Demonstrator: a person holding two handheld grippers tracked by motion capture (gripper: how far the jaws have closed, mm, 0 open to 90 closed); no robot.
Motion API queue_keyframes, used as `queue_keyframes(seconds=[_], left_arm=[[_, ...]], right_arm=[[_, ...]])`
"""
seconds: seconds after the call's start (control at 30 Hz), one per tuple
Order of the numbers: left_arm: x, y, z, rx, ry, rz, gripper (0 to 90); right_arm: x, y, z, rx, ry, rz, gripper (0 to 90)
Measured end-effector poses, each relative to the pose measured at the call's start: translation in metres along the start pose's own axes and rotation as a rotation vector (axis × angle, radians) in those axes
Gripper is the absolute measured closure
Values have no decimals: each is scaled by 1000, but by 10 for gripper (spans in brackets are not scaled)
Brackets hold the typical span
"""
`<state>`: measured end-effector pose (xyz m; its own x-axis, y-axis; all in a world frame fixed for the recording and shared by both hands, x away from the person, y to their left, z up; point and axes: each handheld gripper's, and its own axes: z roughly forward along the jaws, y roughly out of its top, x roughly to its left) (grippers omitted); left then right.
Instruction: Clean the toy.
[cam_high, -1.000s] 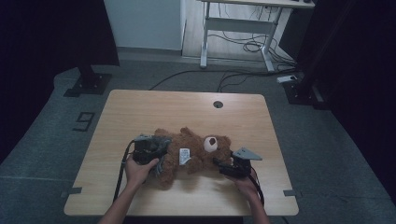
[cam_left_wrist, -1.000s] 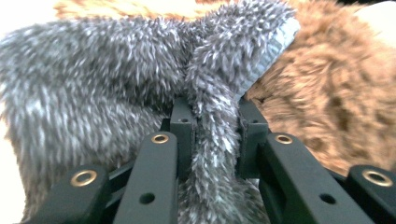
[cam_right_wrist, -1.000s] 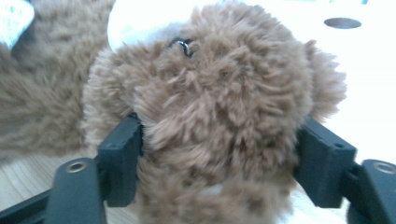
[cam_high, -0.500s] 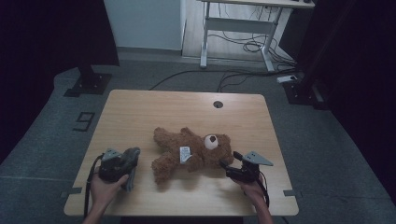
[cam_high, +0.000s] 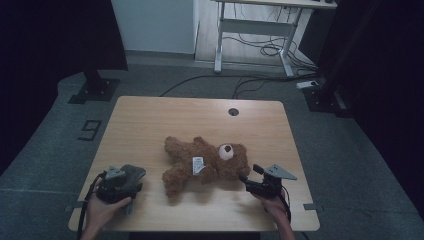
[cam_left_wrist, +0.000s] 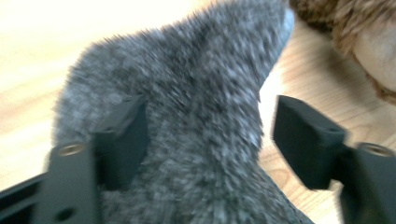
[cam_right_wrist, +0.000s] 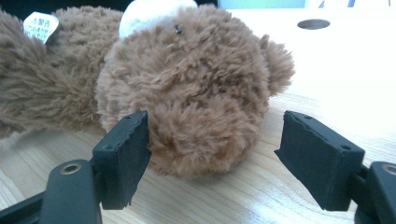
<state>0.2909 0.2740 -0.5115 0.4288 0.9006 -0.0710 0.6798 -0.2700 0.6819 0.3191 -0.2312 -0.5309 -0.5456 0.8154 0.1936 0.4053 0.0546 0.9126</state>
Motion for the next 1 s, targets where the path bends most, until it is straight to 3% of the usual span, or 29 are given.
queue_keyframes(seconds=[0.13,0.33,0.73,1.0], left_arm=[[5,6,-11,-39,18,0,133],[11,11,-31,-98,33,-8,52],[8,15,-42,-168,10,-27,64],[-13,19,-40,-181,-28,-1,95]], right_arm=[[-2,1,-4,-17,-2,11,242],[-2,0,-7,-19,-3,10,241],[-2,-2,-6,-10,1,5,240],[0,-1,-7,-10,5,1,240]])
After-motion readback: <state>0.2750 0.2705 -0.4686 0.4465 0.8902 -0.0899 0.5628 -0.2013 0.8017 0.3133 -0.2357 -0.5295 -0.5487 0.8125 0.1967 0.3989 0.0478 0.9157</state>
